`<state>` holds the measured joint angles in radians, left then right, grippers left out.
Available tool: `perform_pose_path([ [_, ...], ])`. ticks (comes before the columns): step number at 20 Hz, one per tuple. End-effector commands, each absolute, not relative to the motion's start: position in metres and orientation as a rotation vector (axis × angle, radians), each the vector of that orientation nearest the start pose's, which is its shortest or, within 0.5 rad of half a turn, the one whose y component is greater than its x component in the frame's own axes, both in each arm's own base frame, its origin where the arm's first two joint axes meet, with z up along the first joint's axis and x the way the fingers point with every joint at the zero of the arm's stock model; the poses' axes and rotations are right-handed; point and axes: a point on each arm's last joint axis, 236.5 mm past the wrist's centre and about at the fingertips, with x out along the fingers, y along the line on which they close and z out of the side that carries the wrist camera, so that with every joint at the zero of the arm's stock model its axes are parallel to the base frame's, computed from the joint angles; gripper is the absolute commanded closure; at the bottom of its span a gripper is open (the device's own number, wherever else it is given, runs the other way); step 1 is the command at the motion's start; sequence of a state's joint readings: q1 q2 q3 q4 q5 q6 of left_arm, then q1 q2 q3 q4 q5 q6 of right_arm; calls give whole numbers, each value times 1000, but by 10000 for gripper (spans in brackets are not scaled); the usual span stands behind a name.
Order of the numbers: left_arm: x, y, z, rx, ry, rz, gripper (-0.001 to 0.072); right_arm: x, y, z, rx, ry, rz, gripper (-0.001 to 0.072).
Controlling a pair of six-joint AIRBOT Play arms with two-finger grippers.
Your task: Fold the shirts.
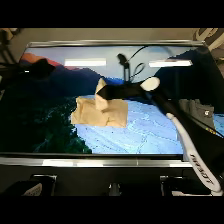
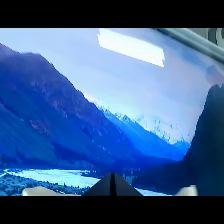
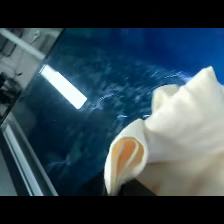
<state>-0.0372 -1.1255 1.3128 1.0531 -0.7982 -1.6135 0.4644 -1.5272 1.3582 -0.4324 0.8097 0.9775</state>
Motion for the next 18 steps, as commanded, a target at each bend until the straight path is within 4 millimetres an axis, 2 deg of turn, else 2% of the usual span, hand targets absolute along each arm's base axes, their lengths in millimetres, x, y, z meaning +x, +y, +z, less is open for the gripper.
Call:
perform_pose_path([
  [1, 416, -61, 262, -432, 499, -203, 685, 386, 448, 44, 487, 934, 1051, 467],
  [2, 411, -61, 265, -430, 490, -204, 685, 388, 451, 36, 498, 938, 1058, 169],
  [3, 409, -61, 265, -429, 488, -204, 685, 393, 446, 34, 478, 921, 1067, 79],
  [5, 406, -61, 259, -419, 514, -203, 685, 401, 422, 47, 453, 896, 1110, 79],
  [7, 404, -58, 253, -395, 537, -191, 685, 409, 374, 59, 396, 917, 1130, 80],
  [8, 404, -56, 251, -382, 540, -182, 684, 414, 340, 54, 325, 952, 1098, 81],
  [9, 404, -54, 250, -373, 541, -175, 684, 417, 294, 39, 210, 1023, 1030, 82],
  [11, 404, -53, 249, -367, 544, -172, 684, 412, 184, -6, 36, 1273, 781, 98],
  [12, 404, -53, 249, -367, 544, -173, 684, 402, 142, -24, 32, 1389, 663, 98],
  [13, 404, -54, 249, -366, 545, -175, 684, 397, 126, -34, 101, 1434, 607, 99],
  [14, 404, -54, 249, -366, 545, -176, 684, 393, 133, -41, 177, 1435, 624, 99],
  [18, 405, -55, 248, -363, 549, -176, 684, 388, 187, -72, 287, 1377, 664, 101],
])
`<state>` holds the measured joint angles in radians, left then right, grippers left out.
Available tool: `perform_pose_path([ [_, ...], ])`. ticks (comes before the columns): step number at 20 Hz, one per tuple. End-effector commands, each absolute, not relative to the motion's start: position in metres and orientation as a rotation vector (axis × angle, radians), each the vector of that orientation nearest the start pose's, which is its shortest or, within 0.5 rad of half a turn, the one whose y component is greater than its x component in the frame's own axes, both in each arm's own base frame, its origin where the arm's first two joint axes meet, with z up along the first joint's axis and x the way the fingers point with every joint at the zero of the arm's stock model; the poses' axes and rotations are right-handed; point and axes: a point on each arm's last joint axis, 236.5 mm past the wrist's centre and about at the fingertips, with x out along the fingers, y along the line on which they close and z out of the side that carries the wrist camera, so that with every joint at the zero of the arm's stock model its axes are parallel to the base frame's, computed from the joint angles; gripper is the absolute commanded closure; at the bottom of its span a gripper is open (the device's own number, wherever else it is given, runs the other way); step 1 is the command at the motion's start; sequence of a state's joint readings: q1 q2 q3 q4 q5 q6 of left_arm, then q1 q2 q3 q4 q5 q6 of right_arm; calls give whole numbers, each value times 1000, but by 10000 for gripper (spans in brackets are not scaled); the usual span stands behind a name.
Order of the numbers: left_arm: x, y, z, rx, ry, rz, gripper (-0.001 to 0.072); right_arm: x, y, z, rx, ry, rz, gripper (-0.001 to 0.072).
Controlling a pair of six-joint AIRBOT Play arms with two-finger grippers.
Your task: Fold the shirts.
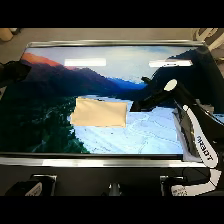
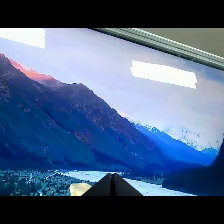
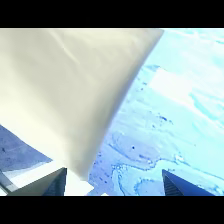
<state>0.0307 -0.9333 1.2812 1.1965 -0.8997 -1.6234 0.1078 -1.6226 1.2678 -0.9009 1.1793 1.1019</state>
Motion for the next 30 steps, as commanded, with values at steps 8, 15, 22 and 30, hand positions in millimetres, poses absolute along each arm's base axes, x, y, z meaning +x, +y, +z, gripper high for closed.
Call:
perform_pose_path([
  [8, 403, -67, 248, -354, 554, -204, 684, 391, 248, -88, 407, 1355, 702, 229],
  [15, 404, -69, 249, -299, 542, -222, 683, 403, 241, -72, 348, 1276, 772, 690],
  [22, 407, -65, 242, -286, 556, -209, 683, 475, 60, 99, 361, 922, 601, 693],
  [30, 402, -78, 210, -324, 631, -233, 683, 411, -123, 184, 391, 770, 228, 691],
])
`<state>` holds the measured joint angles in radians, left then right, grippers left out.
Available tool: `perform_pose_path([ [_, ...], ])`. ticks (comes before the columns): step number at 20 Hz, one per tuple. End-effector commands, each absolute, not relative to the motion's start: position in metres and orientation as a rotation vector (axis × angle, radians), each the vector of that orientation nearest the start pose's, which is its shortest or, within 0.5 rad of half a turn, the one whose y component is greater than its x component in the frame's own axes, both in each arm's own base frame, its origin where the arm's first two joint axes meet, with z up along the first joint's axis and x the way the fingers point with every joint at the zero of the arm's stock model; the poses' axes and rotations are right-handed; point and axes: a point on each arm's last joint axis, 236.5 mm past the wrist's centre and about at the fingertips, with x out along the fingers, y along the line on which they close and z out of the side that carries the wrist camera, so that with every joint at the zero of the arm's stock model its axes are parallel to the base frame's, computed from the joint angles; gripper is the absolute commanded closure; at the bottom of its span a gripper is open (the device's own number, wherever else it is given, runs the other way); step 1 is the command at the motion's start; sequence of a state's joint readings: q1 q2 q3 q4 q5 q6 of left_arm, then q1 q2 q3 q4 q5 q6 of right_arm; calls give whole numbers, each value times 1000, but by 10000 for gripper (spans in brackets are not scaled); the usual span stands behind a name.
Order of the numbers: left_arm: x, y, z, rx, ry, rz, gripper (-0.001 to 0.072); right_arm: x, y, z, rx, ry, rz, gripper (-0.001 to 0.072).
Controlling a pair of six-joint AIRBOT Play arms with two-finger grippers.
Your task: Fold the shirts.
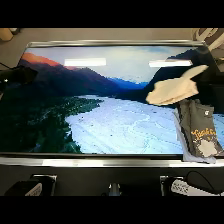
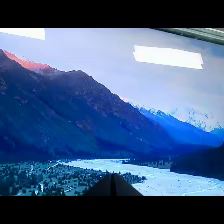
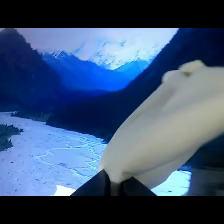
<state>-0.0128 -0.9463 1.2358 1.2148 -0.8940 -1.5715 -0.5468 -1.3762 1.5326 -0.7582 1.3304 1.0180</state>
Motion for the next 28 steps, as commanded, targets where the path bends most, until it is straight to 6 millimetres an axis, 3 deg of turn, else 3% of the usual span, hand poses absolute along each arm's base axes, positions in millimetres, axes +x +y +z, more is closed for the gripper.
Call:
perform_pose_path([
  [1, 401, -82, 202, -328, 648, -242, 683, 400, -135, 189, 399, 766, 201, 691],
  [4, 396, -99, 188, -318, 679, -277, 683, 372, -157, 195, 424, 777, 151, 691],
  [8, 395, -117, 180, -309, 680, -311, 683, 348, -191, 210, 471, 724, 21, 691],
  [10, 394, -120, 180, -306, 679, -318, 683, 333, -200, 205, 464, 763, -24, 691],
  [12, 394, -119, 181, -307, 678, -318, 683, 306, -204, 174, 431, 933, -75, 691],
  [15, 393, -120, 182, -307, 675, -319, 683, 250, -210, 109, 390, 1266, -178, 692],
  [18, 392, -119, 186, -307, 666, -320, 683, 199, -182, 50, 462, 1479, -184, 692],
  [21, 389, -119, 193, -310, 648, -325, 683, 148, -175, 11, 450, 1626, -283, 692],
  [23, 388, -120, 195, -315, 645, -329, 683, 138, -169, -3, 454, 1662, -282, 691],
  [27, 386, -127, 198, -351, 645, -349, 683, 140, -171, -6, 448, 1650, -287, 689],
  [28, 386, -127, 198, -353, 645, -350, 683, 145, -173, -6, 443, 1626, -291, 570],
])
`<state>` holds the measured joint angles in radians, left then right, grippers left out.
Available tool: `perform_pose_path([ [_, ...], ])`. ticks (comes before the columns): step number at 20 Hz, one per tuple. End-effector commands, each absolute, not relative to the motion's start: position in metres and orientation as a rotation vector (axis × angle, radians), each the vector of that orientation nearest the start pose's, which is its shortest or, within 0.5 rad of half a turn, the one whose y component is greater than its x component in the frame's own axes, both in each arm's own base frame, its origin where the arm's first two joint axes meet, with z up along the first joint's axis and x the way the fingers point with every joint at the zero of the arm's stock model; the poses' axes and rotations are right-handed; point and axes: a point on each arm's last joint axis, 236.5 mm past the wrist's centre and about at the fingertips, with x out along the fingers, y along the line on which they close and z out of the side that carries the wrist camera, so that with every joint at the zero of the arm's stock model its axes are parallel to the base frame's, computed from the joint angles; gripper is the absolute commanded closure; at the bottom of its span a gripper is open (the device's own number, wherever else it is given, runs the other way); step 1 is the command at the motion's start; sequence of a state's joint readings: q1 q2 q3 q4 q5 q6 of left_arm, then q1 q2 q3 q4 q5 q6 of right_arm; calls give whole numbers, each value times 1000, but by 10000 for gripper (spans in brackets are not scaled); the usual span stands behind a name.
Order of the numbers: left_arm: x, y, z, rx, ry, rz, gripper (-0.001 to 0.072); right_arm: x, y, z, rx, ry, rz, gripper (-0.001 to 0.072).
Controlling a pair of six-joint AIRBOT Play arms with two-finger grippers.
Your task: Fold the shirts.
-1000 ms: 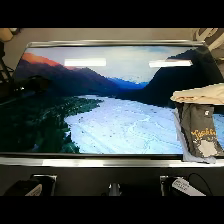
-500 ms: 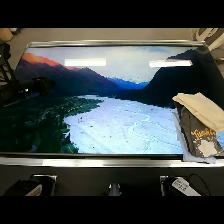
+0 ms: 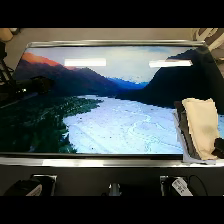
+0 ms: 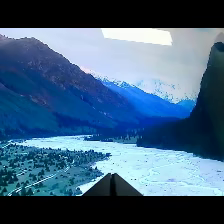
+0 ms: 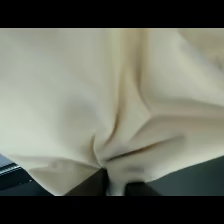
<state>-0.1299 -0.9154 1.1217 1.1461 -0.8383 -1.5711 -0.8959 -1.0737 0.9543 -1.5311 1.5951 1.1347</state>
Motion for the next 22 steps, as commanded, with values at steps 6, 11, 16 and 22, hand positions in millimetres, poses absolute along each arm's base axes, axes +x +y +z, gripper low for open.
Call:
perform_pose_path([
  [6, 390, -128, 226, -321, 581, -371, 685, 204, -254, 88, 48, 1331, -370, 22],
  [11, 437, -109, 255, -103, 594, -311, 686, 355, -218, 282, -414, 703, -317, 43],
  [16, 422, -60, 120, 31, 1230, -58, 108, 399, -28, 177, -427, 982, 220, 152],
  [22, 378, -58, 80, 81, 1227, -62, 94, 354, 37, 70, -284, 1420, 534, 152],
])
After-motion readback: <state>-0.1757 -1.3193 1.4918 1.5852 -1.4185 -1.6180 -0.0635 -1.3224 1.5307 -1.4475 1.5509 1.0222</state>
